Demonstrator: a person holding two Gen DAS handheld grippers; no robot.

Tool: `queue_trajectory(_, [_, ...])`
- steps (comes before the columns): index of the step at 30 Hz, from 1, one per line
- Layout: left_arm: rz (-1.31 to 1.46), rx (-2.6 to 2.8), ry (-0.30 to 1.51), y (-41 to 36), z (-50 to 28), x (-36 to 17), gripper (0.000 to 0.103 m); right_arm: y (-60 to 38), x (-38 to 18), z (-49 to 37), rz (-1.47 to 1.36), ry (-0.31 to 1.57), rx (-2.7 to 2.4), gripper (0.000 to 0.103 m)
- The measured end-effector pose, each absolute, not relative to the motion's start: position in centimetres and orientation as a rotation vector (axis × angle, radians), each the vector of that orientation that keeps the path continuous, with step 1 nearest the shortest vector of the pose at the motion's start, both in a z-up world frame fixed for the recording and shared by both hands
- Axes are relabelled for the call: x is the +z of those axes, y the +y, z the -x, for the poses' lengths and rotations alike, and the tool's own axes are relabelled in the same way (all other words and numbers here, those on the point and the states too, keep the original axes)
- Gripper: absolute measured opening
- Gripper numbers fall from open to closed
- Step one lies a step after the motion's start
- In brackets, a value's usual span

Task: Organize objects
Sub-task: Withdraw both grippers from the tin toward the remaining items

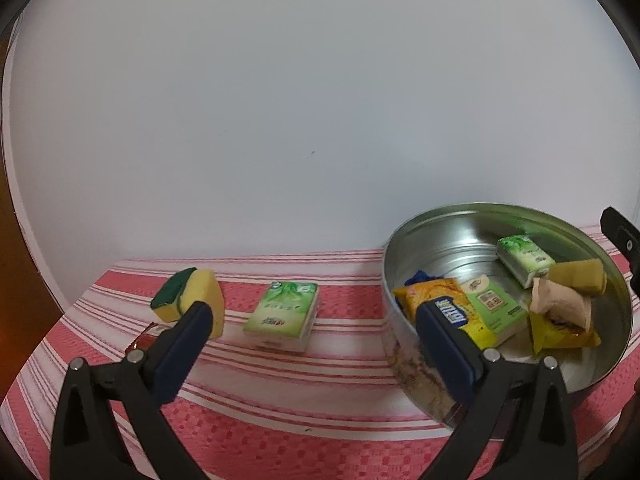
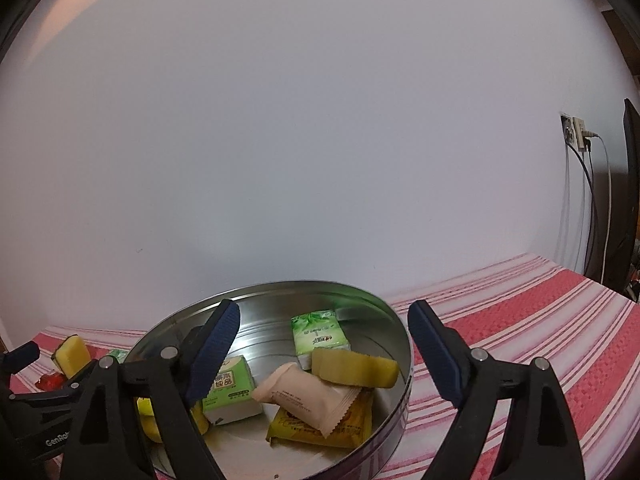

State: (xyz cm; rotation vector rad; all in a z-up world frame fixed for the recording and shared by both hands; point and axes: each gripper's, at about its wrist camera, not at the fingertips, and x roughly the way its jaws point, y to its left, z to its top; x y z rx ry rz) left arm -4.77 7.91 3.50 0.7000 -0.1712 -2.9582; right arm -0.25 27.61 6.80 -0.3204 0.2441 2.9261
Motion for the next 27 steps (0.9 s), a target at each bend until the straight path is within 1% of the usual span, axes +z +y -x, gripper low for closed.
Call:
queue_trajectory(6, [-0.699, -2.961, -0.188, 7.3, 4.4, 3.4, 0.102, 27.2, 6.6, -0.3, 0.328, 0.276, 2.915, 0.088])
queue_trajectory(15, [-0.710, -2.952, -0.185, 5.6, 4.3, 3.2, 0.102, 25.8, 6.6, -1.3, 0.299, 0.244, 2.877, 0.088])
queue_trajectory(21, [-0.707, -2.941, -0.197, 4.1, 4.3, 3.1, 0.102, 24.7, 6.3, -1.4, 0.331, 0.266, 2.883, 0.088])
queue_trajectory(27, [-0.713, -2.928, -0.224, 2.8, 4.4, 2.8, 0.102, 22.7, 6.3, -1.6, 0.350, 0.231, 2.890, 0.088])
